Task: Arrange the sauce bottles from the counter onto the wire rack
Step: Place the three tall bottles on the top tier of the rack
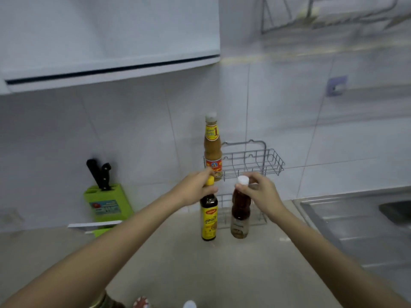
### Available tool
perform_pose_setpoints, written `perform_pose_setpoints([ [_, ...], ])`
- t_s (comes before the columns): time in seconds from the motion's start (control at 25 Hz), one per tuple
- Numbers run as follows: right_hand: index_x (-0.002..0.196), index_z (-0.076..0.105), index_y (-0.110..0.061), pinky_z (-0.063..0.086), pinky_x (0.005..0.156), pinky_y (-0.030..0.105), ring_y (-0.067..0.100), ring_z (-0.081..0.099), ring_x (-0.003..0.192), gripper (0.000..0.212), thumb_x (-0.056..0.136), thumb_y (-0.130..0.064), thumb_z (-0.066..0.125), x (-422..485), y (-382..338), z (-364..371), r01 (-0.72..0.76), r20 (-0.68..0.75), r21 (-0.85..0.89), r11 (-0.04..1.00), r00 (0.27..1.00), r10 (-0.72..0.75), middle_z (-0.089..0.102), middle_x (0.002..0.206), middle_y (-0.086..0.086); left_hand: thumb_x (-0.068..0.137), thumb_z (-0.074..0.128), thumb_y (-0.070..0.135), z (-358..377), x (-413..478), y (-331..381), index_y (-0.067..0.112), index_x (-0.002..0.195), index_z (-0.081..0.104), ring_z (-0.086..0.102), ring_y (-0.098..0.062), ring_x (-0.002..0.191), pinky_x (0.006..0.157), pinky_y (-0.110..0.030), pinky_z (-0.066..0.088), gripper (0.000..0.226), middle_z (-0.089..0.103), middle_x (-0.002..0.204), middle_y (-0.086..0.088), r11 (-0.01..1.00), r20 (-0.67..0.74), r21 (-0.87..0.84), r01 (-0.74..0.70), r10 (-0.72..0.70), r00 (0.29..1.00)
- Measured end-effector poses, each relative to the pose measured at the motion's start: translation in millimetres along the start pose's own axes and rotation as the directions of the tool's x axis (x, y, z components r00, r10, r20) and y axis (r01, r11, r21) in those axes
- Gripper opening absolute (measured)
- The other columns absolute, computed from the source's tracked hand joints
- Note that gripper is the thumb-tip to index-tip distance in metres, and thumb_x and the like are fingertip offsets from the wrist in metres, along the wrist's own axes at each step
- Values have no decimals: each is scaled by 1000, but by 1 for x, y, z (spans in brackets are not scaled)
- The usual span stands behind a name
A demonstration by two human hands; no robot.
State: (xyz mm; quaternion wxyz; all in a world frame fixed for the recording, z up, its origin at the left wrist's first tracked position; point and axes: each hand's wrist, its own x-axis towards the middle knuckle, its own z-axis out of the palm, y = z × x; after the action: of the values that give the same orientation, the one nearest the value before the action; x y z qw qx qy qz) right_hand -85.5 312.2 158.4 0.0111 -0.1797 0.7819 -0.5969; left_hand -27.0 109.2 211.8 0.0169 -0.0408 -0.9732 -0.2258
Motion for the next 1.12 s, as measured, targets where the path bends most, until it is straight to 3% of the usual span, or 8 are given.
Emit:
perform_pose_setpoints([
  [0.04, 102, 66, -15, 52, 70, 19, 16, 65, 84, 28, 78, -25, 77, 7, -17, -12, 62, -50, -26, 998, 997, -63, 70, 92, 4, 88, 64, 32, -15, 6, 15, 16, 111, 45, 55, -11, 69, 50, -19, 39, 34, 62, 97, -6, 1000, -36, 6, -30, 30, 999],
  [0.12, 101, 69, -18, 47, 66, 11, 9, 61, 78, 29, 76, -31, 78, 23, -51, -34, 158, -123, -102, 982, 978, -170, 70, 87, -2, 84, 69, 31, -43, 19, 42, 15, 103, 46, 53, -10, 62, 49, -23, 39, 34, 59, 88, -4, 996, -124, 30, -82, 85, 989],
  [0.24, 102, 70, -19, 43, 62, 10, 8, 57, 73, 29, 77, -31, 77, 47, -92, -59, 238, -172, -136, 962, 950, -259, 69, 86, -2, 83, 71, 30, -71, 36, 73, 13, 99, 52, 57, -20, 74, 59, -31, 46, 30, 61, 90, -6, 991, -280, 45, -124, 132, 951],
  [0.32, 106, 69, -17, 47, 69, 19, 13, 60, 81, 30, 79, -30, 75, 62, -110, -73, 259, -218, -143, 955, 933, -286, 70, 93, 2, 83, 70, 29, -80, 48, 87, 15, 98, 54, 58, -21, 80, 65, -33, 50, 27, 61, 92, -4, 990, -371, 52, -128, 138, 918],
  [0.44, 112, 66, -13, 53, 82, 36, 21, 64, 95, 32, 84, -28, 70, 83, -128, -87, 274, -291, -150, 950, 906, -308, 71, 101, 7, 85, 68, 26, -86, 65, 98, 17, 97, 52, 56, -20, 78, 62, -29, 43, 22, 59, 89, -3, 991, -467, 59, -118, 132, 874],
  [0.52, 112, 66, -15, 53, 83, 37, 21, 65, 95, 30, 85, -28, 68, 94, -130, -88, 287, -319, -162, 944, 890, -325, 71, 101, 6, 86, 68, 23, -86, 76, 101, 16, 97, 52, 57, -22, 78, 60, -28, 44, 21, 59, 88, -4, 990, -506, 87, -111, 140, 851],
  [0.76, 110, 65, -19, 45, 71, 19, 19, 65, 90, 24, 87, -25, 66, 116, -103, -72, 300, -307, -122, 946, 895, -323, 70, 98, 1, 87, 64, 16, -69, 99, 95, 11, 101, 55, 60, -33, 87, 75, -46, 55, 17, 59, 98, -11, 972, -491, 223, -78, 181, 852],
  [1.12, 118, 60, -15, 45, 71, 16, 16, 61, 92, 32, 88, -25, 66, 132, -64, -50, 207, -126, -134, 969, 966, -224, 68, 105, 4, 90, 59, 10, -45, 113, 79, 8, 86, 50, 62, -36, 87, 67, -42, 51, 10, 62, 95, -18, 961, -367, 275, -43, 147, 919],
])
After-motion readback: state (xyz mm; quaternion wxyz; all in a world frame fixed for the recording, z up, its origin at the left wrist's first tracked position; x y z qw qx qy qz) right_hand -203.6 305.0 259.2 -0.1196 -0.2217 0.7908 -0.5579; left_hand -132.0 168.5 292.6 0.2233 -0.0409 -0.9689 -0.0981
